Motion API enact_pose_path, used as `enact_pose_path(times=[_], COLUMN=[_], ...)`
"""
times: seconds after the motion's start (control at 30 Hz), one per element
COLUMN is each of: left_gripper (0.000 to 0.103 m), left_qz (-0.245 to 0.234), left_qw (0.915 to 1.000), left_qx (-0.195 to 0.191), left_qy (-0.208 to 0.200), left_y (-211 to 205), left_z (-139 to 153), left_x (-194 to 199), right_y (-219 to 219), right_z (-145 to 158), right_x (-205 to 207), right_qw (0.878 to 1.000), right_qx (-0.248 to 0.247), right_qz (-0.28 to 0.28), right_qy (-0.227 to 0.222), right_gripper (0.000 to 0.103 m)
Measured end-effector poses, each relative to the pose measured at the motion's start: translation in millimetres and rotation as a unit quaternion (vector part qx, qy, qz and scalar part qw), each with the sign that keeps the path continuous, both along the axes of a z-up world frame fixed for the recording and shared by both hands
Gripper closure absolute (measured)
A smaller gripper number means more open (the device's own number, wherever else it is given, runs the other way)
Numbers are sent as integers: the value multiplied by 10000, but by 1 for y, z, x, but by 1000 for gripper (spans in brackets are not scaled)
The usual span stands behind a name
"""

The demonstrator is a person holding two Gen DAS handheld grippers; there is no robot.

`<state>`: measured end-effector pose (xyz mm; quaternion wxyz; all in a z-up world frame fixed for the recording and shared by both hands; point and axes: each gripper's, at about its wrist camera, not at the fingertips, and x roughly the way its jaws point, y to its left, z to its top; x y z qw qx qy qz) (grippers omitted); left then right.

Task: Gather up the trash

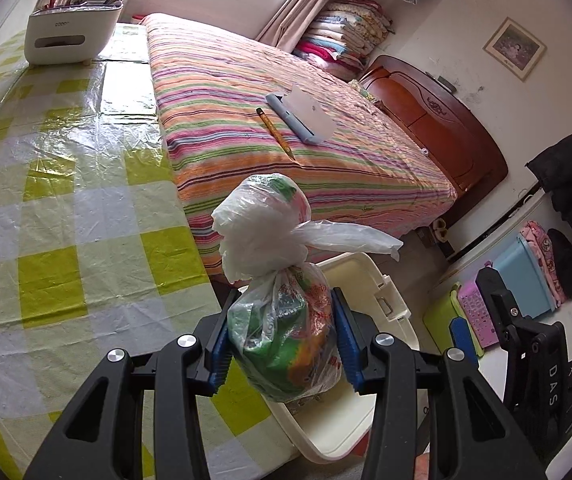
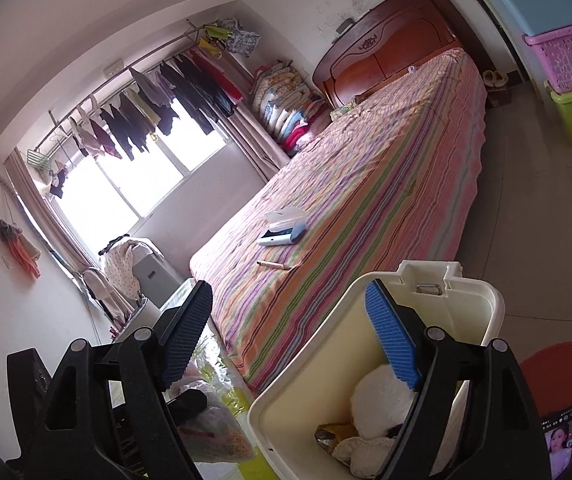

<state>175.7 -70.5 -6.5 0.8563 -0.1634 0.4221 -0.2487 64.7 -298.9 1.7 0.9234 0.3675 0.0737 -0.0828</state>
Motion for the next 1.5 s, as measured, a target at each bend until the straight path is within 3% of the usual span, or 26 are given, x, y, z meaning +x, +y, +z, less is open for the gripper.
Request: enact_pose_path(times=[0.47, 0.53, 0.6, 0.7, 0.9, 1.1, 1.3, 1.4, 1.5], left_gripper=[57, 41, 32, 25, 25, 25, 25, 25, 25], left_qz=[-367, -380, -344, -245, 310, 604, 1075, 1032, 1142], left_qw=[9980, 9975, 9976, 9971, 9934, 9877, 9746, 9774, 9747], left_qx=[456, 513, 441, 474, 910, 1161, 1636, 1443, 1475], left_qy=[-235, -301, -402, -536, -630, -854, -1092, -1154, -1235], left_y=[-38, -43, -42, -37, -1, 47, 80, 86, 91], left_z=[-8, -7, -5, 2, 13, 10, 2, 3, 3], left_x=[-3, -5, -8, -13, -39, -84, -114, -122, -128], right_y=[-8, -10, -11, -11, 6, 30, 57, 67, 73], right_z=[-2, -4, -5, -5, -1, -4, -8, -12, -16], right_x=[-40, -43, -47, -47, -50, -55, -63, -69, -75], right_qw=[9965, 9958, 9952, 9952, 9972, 9964, 9899, 9849, 9805], right_qx=[54, 72, 92, 77, -342, -715, -1258, -1523, -1703], right_qz=[-334, -357, -374, -362, -92, 332, 652, 813, 937], right_qy=[-770, -839, -895, -902, -664, -314, -5, 153, 296], right_gripper=[21, 20, 18, 17, 7, 7, 7, 7, 7])
